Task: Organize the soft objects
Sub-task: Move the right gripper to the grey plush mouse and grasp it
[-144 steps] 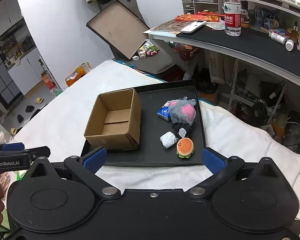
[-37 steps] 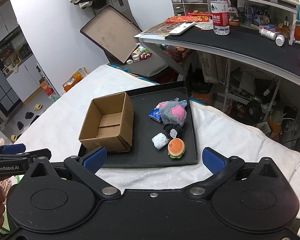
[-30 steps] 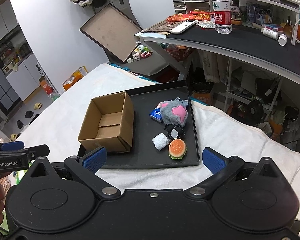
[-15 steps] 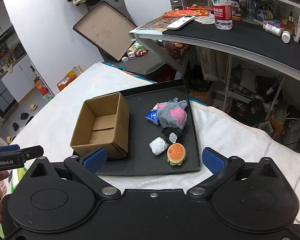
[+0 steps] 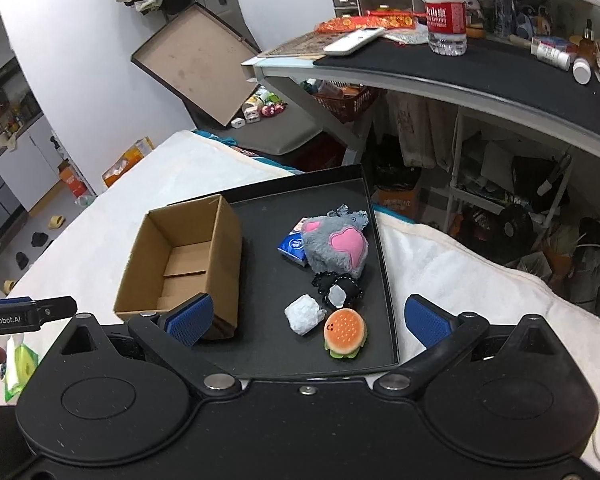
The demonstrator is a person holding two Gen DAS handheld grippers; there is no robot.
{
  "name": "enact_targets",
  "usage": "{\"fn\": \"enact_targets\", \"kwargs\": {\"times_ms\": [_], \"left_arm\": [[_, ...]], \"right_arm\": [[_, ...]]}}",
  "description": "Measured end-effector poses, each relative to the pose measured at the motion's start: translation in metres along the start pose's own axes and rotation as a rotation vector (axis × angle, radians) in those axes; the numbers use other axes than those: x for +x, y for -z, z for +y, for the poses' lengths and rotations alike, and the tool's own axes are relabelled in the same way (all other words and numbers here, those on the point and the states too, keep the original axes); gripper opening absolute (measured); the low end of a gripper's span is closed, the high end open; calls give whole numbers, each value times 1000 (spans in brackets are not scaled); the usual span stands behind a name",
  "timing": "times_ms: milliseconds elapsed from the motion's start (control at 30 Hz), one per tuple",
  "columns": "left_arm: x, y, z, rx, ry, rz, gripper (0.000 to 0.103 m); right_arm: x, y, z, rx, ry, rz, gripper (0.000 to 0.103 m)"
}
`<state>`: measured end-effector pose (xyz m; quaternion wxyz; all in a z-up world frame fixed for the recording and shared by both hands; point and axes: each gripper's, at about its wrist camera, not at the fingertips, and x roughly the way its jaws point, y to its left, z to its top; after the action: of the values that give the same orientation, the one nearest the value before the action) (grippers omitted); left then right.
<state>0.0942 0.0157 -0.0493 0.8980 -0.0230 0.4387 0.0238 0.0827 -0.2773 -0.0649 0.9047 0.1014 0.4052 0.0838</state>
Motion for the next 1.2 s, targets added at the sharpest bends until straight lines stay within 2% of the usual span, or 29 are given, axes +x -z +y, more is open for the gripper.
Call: {"fn": "enact_targets", "kwargs": {"times_ms": [67, 367, 867, 967, 1033, 1200], "left_arm": [[6, -3, 4, -13, 6, 0, 96], [47, -18, 18, -45, 9, 33, 94], [116, -28, 34, -104, 11, 85, 90], [127, -25, 37, -122, 20, 108, 85], [133, -22, 39, -130, 23, 123, 77], [143, -15, 46, -146, 24, 140, 68]], "right_arm": [[10, -2, -4, 22, -16, 31, 103], [52, -1, -15, 70, 25, 132, 103], [108, -21, -26, 128, 60, 176, 103], [118, -23, -25, 114, 68, 181, 103], [124, -25, -22, 81, 74, 176, 103], [146, -30, -18, 24, 96, 187, 103]]}}
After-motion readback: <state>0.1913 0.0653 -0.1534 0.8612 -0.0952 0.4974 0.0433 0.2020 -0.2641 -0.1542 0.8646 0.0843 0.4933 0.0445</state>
